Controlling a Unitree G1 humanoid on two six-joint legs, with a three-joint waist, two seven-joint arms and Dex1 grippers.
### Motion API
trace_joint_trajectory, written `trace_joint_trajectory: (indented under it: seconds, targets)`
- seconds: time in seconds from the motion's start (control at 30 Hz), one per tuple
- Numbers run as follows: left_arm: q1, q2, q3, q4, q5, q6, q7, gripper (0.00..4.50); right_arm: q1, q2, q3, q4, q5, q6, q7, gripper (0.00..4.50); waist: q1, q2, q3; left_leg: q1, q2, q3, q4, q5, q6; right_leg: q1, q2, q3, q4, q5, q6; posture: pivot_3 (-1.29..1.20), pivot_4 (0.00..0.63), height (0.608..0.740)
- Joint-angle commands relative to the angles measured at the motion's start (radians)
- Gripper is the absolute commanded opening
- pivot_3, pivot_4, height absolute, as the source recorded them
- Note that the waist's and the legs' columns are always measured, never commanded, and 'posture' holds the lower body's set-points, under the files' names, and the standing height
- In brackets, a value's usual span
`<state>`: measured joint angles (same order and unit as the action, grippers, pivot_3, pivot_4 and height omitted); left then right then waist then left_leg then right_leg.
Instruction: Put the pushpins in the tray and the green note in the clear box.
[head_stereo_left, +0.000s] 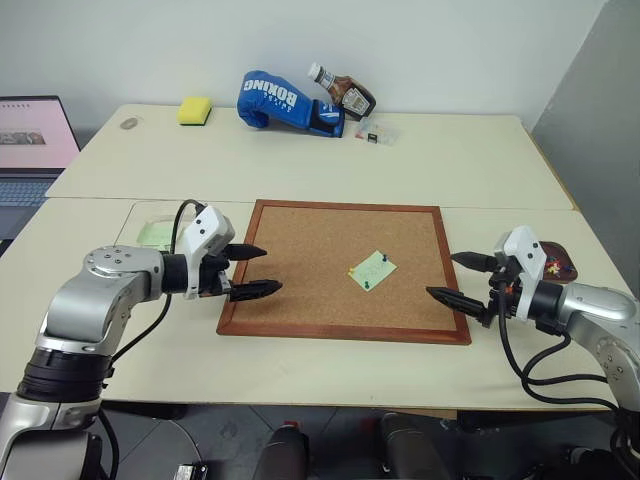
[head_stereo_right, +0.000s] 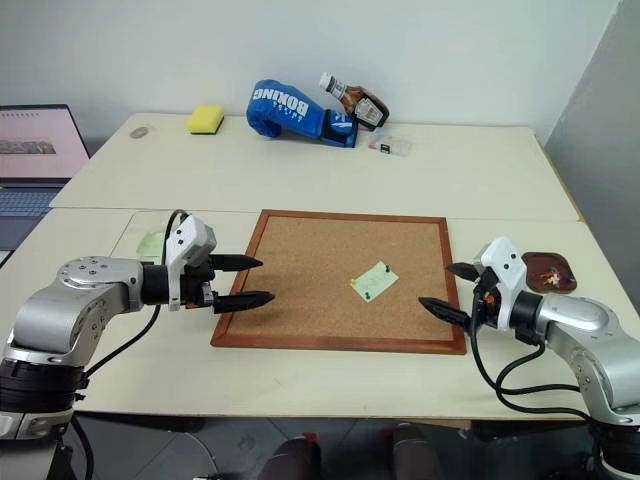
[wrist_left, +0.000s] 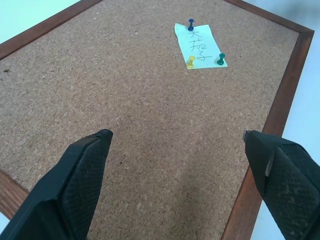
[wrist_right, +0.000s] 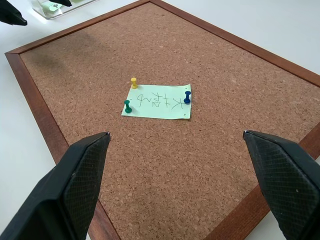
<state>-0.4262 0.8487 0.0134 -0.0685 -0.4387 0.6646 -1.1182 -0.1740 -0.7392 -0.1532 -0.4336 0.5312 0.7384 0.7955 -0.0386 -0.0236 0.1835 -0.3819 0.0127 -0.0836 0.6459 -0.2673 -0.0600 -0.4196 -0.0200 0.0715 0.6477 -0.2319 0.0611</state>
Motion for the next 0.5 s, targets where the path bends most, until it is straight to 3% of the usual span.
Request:
trace_joint_trajectory:
  seconds: [0.03, 0.17, 0.5]
  targets:
    - [-0.009, -0.006, 0.021, -0.026, -0.012, -0.014, 0.01, 4.47, -0.015, 0.002, -0.004, -0.018, 0.007, -0.017, -0.01, 4.5, 0.0, 0.0, 0.0, 0.0, 0.0, 0.0, 0.0, 0.0, 0.0, 0.0, 0.0, 0.0, 0.0, 0.0, 0.0, 0.0, 0.15, 0.74]
    - [-0.019, -0.027, 0.019, -0.009, -0.007, -0.032, 0.024, 4.03, -0.014, 0.01, 0.003, -0.022, 0.008, -0.017, -0.02, 4.5, 0.001, 0.0, 0.0, 0.0, 0.0, 0.0, 0.0, 0.0, 0.0, 0.0, 0.0, 0.0, 0.0, 0.0, 0.0, 0.0, 0.15, 0.74]
    - [-0.028, -0.069, 0.006, -0.029, -0.021, -0.034, 0.026, 2.23, -0.029, 0.038, 0.024, -0.022, 0.003, -0.018, -0.053, 4.5, 0.003, 0.0, 0.0, 0.0, 0.0, 0.0, 0.0, 0.0, 0.0, 0.0, 0.0, 0.0, 0.0, 0.0, 0.0, 0.0, 0.15, 0.74]
